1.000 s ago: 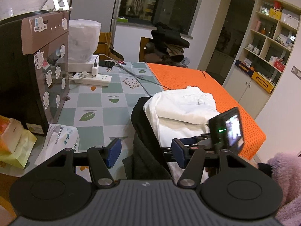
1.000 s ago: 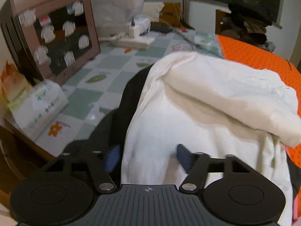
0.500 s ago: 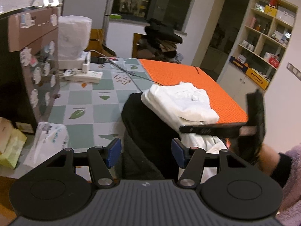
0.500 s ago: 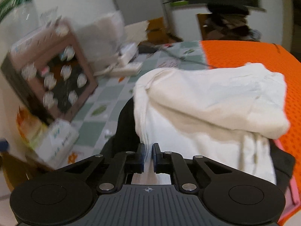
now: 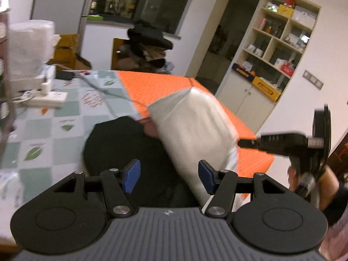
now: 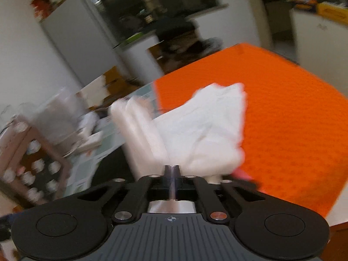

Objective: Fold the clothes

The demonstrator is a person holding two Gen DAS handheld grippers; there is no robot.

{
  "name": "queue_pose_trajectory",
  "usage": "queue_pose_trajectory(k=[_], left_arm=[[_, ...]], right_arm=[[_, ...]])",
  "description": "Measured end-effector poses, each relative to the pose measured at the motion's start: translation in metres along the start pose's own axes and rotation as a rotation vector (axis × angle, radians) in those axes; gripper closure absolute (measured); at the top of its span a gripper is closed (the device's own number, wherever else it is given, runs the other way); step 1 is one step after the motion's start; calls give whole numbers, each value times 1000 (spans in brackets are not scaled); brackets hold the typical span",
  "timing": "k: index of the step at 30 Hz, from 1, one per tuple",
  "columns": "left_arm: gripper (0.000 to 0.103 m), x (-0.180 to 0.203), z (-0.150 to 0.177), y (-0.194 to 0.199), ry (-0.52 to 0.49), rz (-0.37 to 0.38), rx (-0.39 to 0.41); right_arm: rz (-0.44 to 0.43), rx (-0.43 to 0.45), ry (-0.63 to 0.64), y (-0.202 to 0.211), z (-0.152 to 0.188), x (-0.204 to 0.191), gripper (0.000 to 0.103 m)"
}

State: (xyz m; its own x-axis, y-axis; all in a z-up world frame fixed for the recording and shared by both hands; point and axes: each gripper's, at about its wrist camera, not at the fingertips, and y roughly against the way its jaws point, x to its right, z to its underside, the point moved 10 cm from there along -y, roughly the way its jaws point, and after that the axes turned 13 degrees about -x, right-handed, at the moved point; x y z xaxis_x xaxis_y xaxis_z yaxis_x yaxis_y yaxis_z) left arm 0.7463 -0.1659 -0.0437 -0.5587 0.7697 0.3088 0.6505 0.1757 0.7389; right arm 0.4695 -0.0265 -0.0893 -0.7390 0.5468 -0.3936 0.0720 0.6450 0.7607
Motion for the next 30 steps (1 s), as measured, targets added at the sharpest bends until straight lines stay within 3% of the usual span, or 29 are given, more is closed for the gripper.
queue_pose_trajectory(k=[4,7,15,18,20,25,30], left_arm=[[38,15,-24,-34,-17,34,-23],[39,17,-34,-55,-23,25,-40],[40,-6,-29,-61,-16,19,-67],[40,-14,-20,-53,-20,17,-72],[40,-17,-14,-46,-26,19,-72],[40,-19,2,-29,-41,29,-64],[40,-17,11,-10,-58,29,-39]], right_arm=[[-12,3,-73,4,-2,26,100],[0,-6,-48,3,3,28,100],[-25,-112,24,-11,47,5,91],[-30,-164,37,-19,70,-6,76],[-27,-197,46,-25,86,-12,53],[-5,-262,60,-40,121,-22,37],[28,-327,12,-63,138,-17,37]])
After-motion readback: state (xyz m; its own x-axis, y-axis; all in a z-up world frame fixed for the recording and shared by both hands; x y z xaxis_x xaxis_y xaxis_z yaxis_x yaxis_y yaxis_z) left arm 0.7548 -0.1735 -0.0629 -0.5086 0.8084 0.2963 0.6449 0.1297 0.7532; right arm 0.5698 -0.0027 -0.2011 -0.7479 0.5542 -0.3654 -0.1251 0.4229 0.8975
